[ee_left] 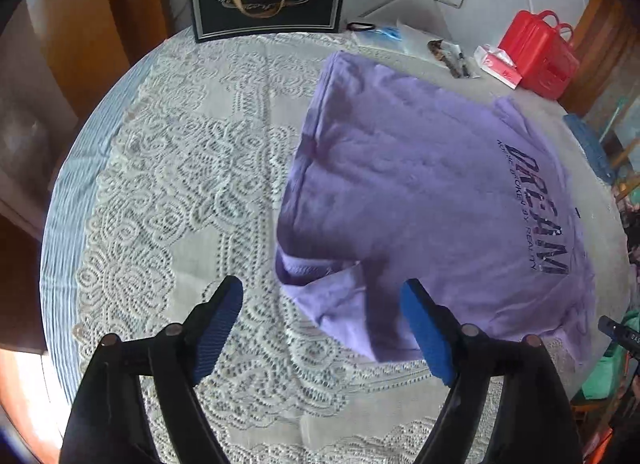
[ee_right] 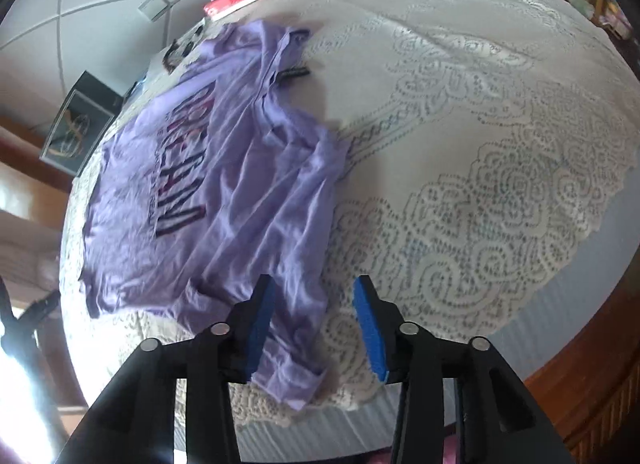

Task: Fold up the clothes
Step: 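Grasp the sleeve with the left gripper while the right gripper pinches the hem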

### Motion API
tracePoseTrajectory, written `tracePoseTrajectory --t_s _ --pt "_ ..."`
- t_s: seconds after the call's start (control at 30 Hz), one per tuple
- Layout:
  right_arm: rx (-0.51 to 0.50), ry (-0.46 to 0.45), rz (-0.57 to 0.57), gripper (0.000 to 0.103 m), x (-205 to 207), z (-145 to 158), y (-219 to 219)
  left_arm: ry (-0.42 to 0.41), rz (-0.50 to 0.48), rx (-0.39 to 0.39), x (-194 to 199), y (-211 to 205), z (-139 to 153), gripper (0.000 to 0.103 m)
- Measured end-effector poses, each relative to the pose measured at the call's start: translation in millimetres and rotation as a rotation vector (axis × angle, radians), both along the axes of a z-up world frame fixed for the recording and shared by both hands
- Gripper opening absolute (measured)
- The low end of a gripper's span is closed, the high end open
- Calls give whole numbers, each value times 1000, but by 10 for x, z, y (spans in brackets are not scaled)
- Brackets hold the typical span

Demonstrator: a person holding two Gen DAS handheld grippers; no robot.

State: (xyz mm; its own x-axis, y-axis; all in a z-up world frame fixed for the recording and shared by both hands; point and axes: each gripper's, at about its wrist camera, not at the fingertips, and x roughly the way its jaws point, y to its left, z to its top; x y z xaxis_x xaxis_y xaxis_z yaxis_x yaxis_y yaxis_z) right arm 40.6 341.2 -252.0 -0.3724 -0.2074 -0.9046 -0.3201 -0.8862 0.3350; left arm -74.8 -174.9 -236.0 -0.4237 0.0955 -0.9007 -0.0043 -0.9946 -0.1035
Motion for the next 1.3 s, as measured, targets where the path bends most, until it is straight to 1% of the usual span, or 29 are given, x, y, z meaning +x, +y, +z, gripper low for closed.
tracePoseTrajectory --t_s 0.03,0.13,0.3,0.33,0.37,0.43,0.47,0.5,0.57,0.6,0.63,0.67,0.7,0.73,0.8,0.9,0.97,1.03,1.1,1.2,1.3 --pt "-2 -2 16 50 15 -14 -66 -15 -17 -4 -69 41 -29 82" --pt "-16 -2 52 55 73 -17 -222 -76 -38 -11 -70 219 -180 82" --pt "-8 3 48 57 254 18 -267 -125 -28 2 46 224 -308 82" --pt "-8 2 48 61 300 25 -262 -133 -29 3 61 227 -336 82" --pt "-4 -1 54 68 331 24 -270 -140 -30 5 73 234 -365 82" --pt "6 -6 70 70 381 13 -298 -146 -38 3 81 277 -432 82" --pt "10 -9 78 71 406 7 -311 -149 -39 -23 86 311 -472 81" --pt "15 -11 86 72 430 2 -325 -150 -35 -57 98 341 -503 66" --pt "38 -7 113 82 447 -21 -391 -136 -22 -77 138 365 -507 45" --pt "58 -4 128 82 448 -37 -436 -134 -9 -66 157 352 -491 24" --pt "77 0 142 82 448 -53 -480 -131 8 -53 175 332 -474 9" --pt "101 5 154 76 442 -58 -515 -124 33 -35 197 289 -453 8" --pt "126 11 165 61 434 -59 -546 -112 62 -16 225 236 -418 8" --pt "151 17 177 1 426 -60 -576 -98 90 5 258 180 -374 7" --pt "198 64 175 4 422 94 -584 -50 143 46 350 61 -207 5" --pt "237 163 190 4 362 497 -505 8 185 70 373 -47 43 5" --pt "266 224 217 4 235 758 -428 17 199 85 251 -52 109 5" --pt "291 255 257 4 -28 892 -369 22 212 89 76 -11 137 5" --pt "310 271 288 4 -364 946 -290 7 221 96 -129 40 120 5" --pt "281 251 316 4 -932 893 -130 -35 226 110 -386 107 93 5" --pt "233 206 352 4 -1351 761 -8 -59 231 74 -350 198 118 5"
